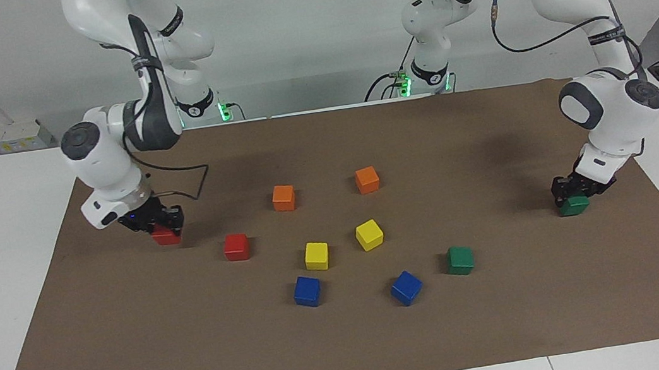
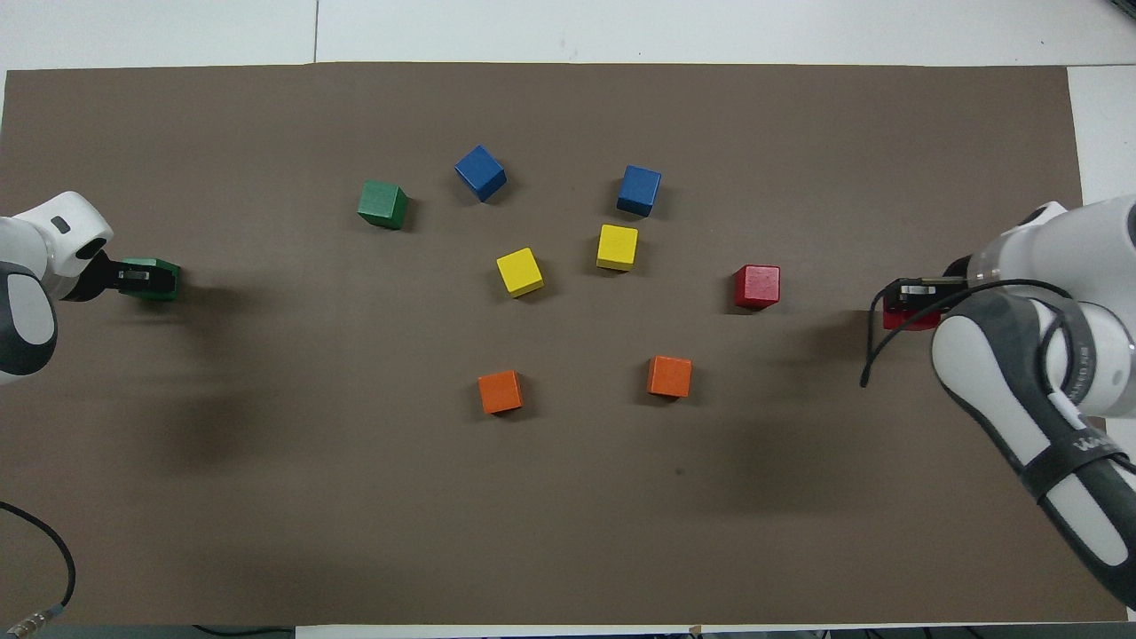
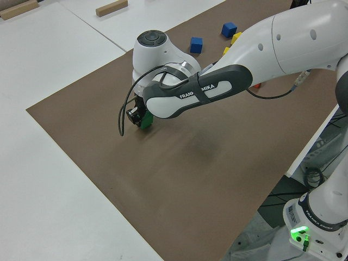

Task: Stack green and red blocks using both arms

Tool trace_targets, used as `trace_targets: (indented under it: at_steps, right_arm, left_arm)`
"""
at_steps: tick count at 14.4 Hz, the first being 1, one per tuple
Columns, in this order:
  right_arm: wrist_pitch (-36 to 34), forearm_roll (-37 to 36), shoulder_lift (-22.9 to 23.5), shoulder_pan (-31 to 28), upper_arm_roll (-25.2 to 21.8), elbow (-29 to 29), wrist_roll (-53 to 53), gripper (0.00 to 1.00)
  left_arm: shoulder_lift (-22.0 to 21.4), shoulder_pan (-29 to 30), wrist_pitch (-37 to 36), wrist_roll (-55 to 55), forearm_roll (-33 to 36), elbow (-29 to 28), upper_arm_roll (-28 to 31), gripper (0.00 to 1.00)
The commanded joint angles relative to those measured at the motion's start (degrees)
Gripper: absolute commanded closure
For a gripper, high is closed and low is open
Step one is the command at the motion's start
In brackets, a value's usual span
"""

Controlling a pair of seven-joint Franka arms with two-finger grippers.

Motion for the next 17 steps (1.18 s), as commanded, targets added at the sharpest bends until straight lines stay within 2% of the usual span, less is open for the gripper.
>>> trace_targets:
  at_steps: [1, 4, 6, 7, 9, 11, 13, 15, 17]
  right_arm:
    - [0.9, 0.4, 1.3, -1.8, 0.9, 1.1, -3.0, 0.93]
    - [5.3, 0.4, 4.6, -2.6, 0.9, 1.2, -6.0, 0.93]
    - [6.2, 0.4, 6.7, -2.6, 0.9, 2.3, -6.0, 0.93]
    - [6.4, 0.3, 7.6, -2.6, 0.9, 2.6, -6.1, 0.93]
    - [7.1, 0.3, 8.0, -2.6, 0.9, 2.6, -6.5, 0.93]
    - [7.2, 0.2, 8.0, -2.5, 0.9, 2.6, -7.6, 0.93]
    - [7.3, -0.3, 8.0, -2.4, 0.9, 2.5, -8.9, 0.93]
    - [7.4, -0.5, 8.1, -2.1, 0.8, 2.4, -10.1, 0.93]
    - [7.4, -0.5, 8.0, -2.2, 0.8, 2.3, -10.1, 0.91]
  left_arm:
    - [-0.2, 1.3, -2.0, 1.1, 1.1, 1.4, -0.5, 0.0]
    - [-0.4, -0.4, -10.1, 0.1, 0.6, 8.1, -0.9, 0.0]
    - [0.4, -4.8, -16.9, -7.7, 0.6, 15.9, -0.8, 0.0]
    - [1.2, -8.3, -17.6, -13.6, 0.6, 18.2, -0.8, 0.0]
    - [2.1, -14.1, -15.6, -23.0, 0.4, 18.9, -0.8, 0.0]
    - [2.8, -18.1, -15.1, -25.8, -0.3, 19.0, -0.9, 0.0]
    - [6.6, -23.4, -14.3, -30.7, -0.7, 22.2, -0.7, 0.0]
    - [10.0, -26.3, -13.8, -33.0, -0.8, 24.9, -0.7, 0.0]
    - [11.2, -26.8, -12.5, -33.2, -0.7, 25.6, -0.8, 0.0]
